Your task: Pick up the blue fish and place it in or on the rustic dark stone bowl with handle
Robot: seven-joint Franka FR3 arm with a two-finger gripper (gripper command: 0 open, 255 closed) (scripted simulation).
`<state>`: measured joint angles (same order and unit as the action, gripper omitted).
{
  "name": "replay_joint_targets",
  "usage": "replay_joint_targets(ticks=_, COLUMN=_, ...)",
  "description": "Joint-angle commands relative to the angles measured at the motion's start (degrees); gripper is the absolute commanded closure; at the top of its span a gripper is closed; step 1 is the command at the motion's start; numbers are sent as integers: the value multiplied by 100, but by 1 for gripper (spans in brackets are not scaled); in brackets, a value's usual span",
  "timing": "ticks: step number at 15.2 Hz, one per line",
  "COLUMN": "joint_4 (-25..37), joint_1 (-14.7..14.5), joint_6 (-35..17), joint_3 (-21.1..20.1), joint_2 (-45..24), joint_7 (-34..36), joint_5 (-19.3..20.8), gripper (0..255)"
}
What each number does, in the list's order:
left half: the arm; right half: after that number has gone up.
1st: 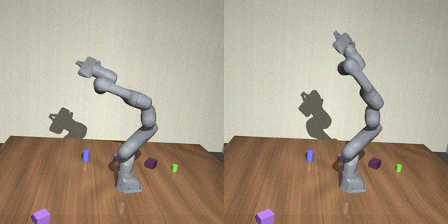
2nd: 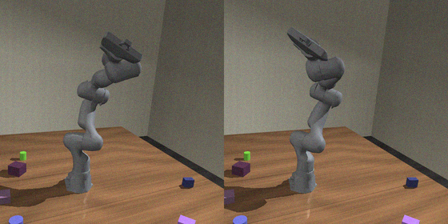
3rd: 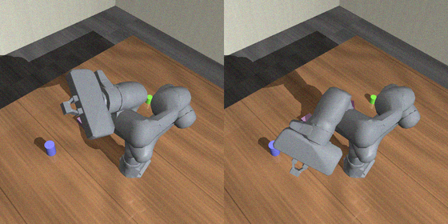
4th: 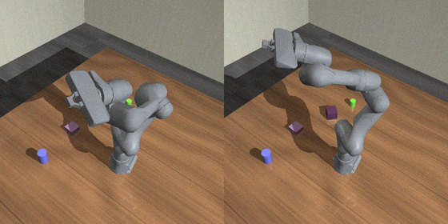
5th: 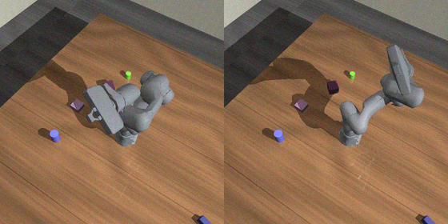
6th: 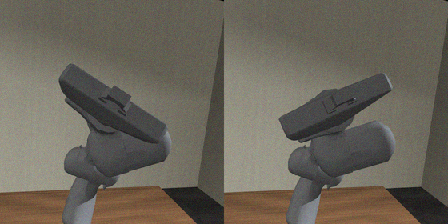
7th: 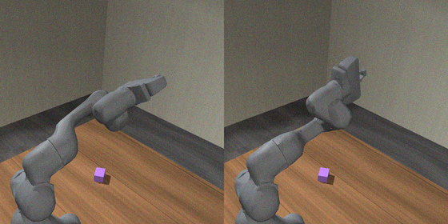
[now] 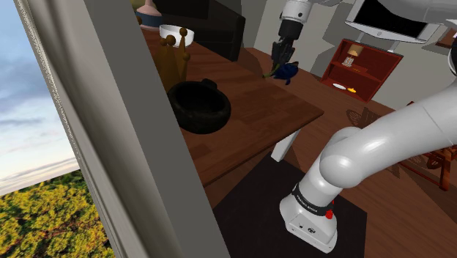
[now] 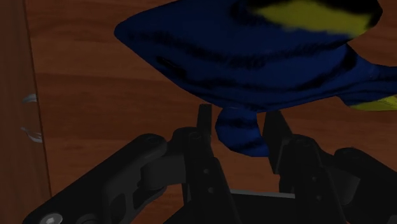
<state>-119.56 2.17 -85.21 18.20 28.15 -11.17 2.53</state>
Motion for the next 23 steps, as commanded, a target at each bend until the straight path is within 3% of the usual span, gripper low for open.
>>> replay_joint_targets(ticks=1, joint_4=182, joint_1=-9, joint_6=155, joint_3=-9, joint_2=-28, joint_7=6, joint_5=-13, gripper=255)
replay_joint_targets(ticks=15, joint_4=1541, joint_1=-77, joint_6=1170, joint_3=-20, joint_2=-381, joint_7=12, joint_5=-116, gripper=255)
replay_joint_targets(ticks=23, joint_4=1183, joint_1=-382, joint_6=955, joint_3=-895, joint_2=-183, joint_7=1205, joint_5=-584, gripper=255)
